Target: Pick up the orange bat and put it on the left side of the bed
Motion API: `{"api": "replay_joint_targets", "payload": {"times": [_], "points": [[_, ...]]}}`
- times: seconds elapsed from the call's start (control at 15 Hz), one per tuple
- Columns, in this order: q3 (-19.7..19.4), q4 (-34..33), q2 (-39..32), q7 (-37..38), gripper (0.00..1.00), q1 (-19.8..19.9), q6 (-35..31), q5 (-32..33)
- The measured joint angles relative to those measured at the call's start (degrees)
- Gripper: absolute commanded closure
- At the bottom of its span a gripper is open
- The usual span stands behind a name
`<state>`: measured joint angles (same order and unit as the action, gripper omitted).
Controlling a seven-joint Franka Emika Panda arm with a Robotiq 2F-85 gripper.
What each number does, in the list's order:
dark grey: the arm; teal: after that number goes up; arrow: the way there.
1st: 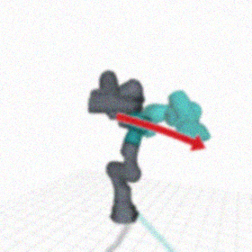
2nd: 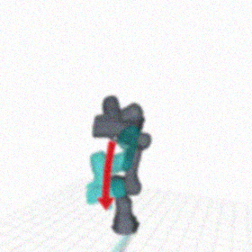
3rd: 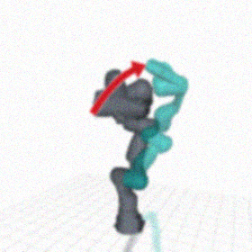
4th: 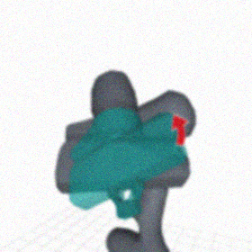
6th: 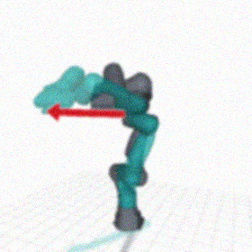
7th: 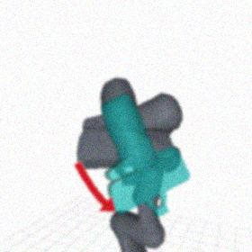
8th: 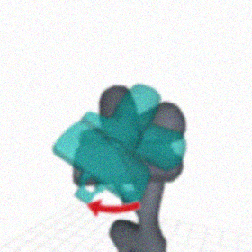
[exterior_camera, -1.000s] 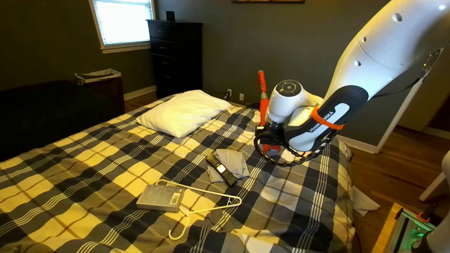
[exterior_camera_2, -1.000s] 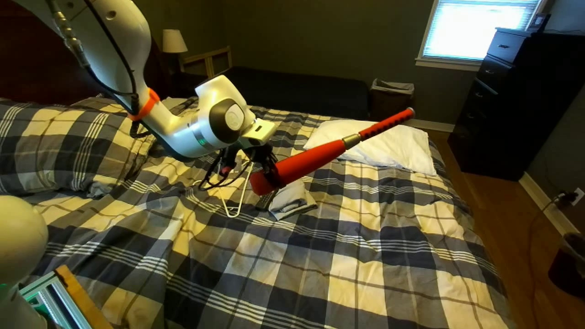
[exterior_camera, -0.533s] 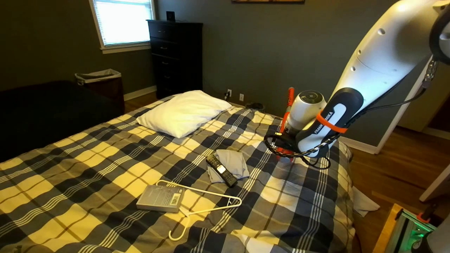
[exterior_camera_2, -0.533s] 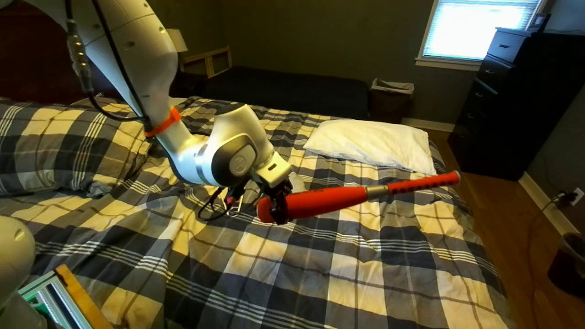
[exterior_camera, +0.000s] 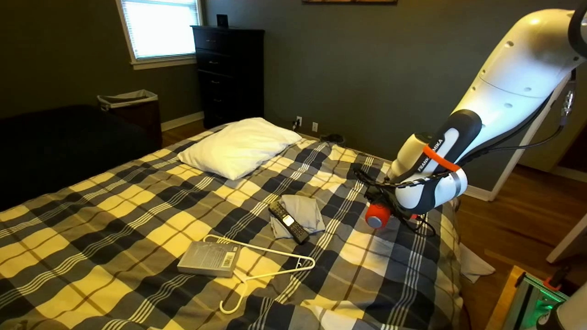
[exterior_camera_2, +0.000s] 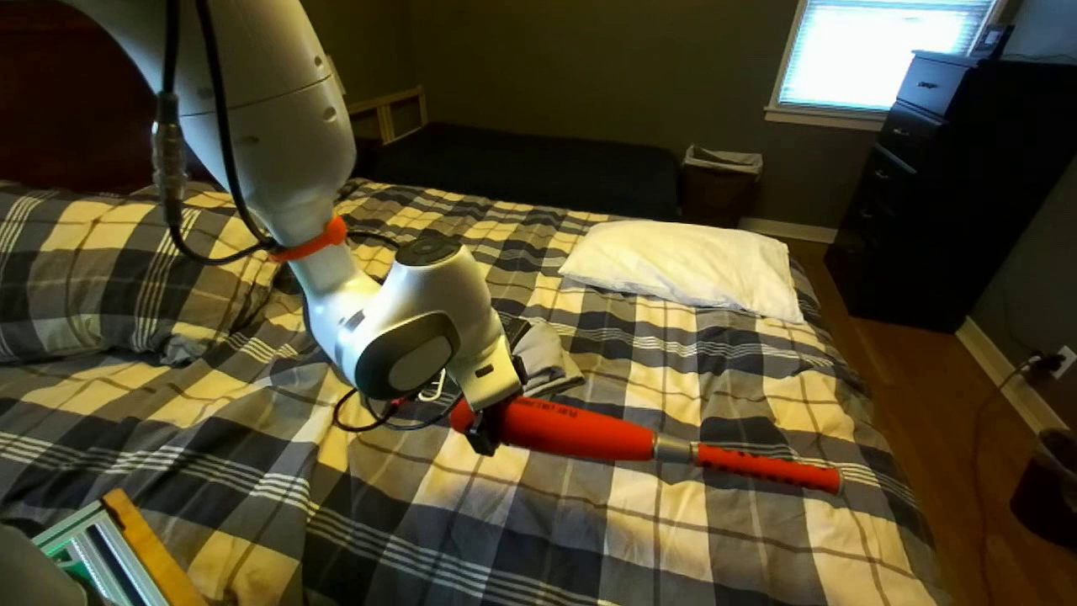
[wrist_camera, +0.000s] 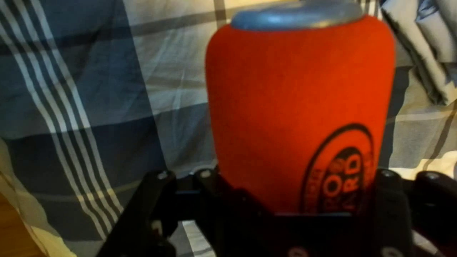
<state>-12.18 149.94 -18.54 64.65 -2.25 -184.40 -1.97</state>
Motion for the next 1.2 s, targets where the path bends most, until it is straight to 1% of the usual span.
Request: {"api": "replay_joint_targets", "payload": {"times": [0.2,0.27,0.33,0.4,0.47,0.53,0.67,0.73,0.8,0.87,1.07,1.13,1.2], "points": [[13.88,-0.5,-0.47,3.28,0.66,11.72,-0.35,1.82],[18.64,-1.27,-2.3,3.29,0.41,15.77,-0.8,1.84],[22.47,-2.34,-4.69,1.51,0.41,19.5,-0.84,0.79],[24.75,-3.48,-7.13,-0.64,0.41,22.32,-0.84,-0.09],[25.64,-4.59,-9.15,-1.94,0.41,24.13,-0.88,-0.25],[25.88,-5.45,-10.52,-2.72,0.66,25.19,-0.96,-0.25],[25.97,-6.18,-11.57,-4.04,0.66,25.7,-0.97,-1.44],[25.97,-6.19,-11.65,-5.44,0.66,25.49,-0.96,-3.11],[25.18,-6.2,-11.67,-6.66,0.66,24.64,-1.36,-4.66],[23.48,-6.22,-11.79,-7.76,0.66,23.19,-2.41,-6.17],[16.63,-6.62,-13.53,-10.76,0.66,18.25,-6.7,-9.79],[14.86,-7.04,-14.6,-11.58,0.66,17.03,-7.69,-10.67],[14.18,-7.68,-15.89,-12.45,0.66,16.72,-7.79,-11.0]]}}
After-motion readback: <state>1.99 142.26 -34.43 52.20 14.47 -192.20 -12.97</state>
